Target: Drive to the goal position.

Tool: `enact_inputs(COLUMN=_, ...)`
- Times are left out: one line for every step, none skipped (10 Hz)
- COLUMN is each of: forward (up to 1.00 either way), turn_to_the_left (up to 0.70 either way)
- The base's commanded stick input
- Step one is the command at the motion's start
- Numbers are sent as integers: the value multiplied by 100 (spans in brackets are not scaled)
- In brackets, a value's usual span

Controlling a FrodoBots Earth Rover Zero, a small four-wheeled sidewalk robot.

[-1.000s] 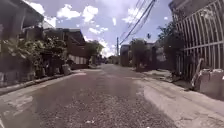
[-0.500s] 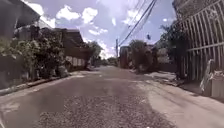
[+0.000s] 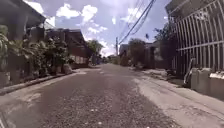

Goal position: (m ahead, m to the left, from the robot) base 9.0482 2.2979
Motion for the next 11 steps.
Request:
enact_inputs(forward=70, turn_to_the_left=0)
enact_inputs(forward=70, turn_to_the_left=0)
enact_inputs(forward=70, turn_to_the_left=0)
enact_inputs(forward=70, turn_to_the_left=0)
enact_inputs(forward=70, turn_to_the_left=0)
enact_inputs(forward=70, turn_to_the_left=0)
enact_inputs(forward=70, turn_to_the_left=0)
enact_inputs(forward=70, turn_to_the_left=0)
enact_inputs(forward=70, turn_to_the_left=0)
enact_inputs(forward=70, turn_to_the_left=0)
enact_inputs(forward=70, turn_to_the_left=0)
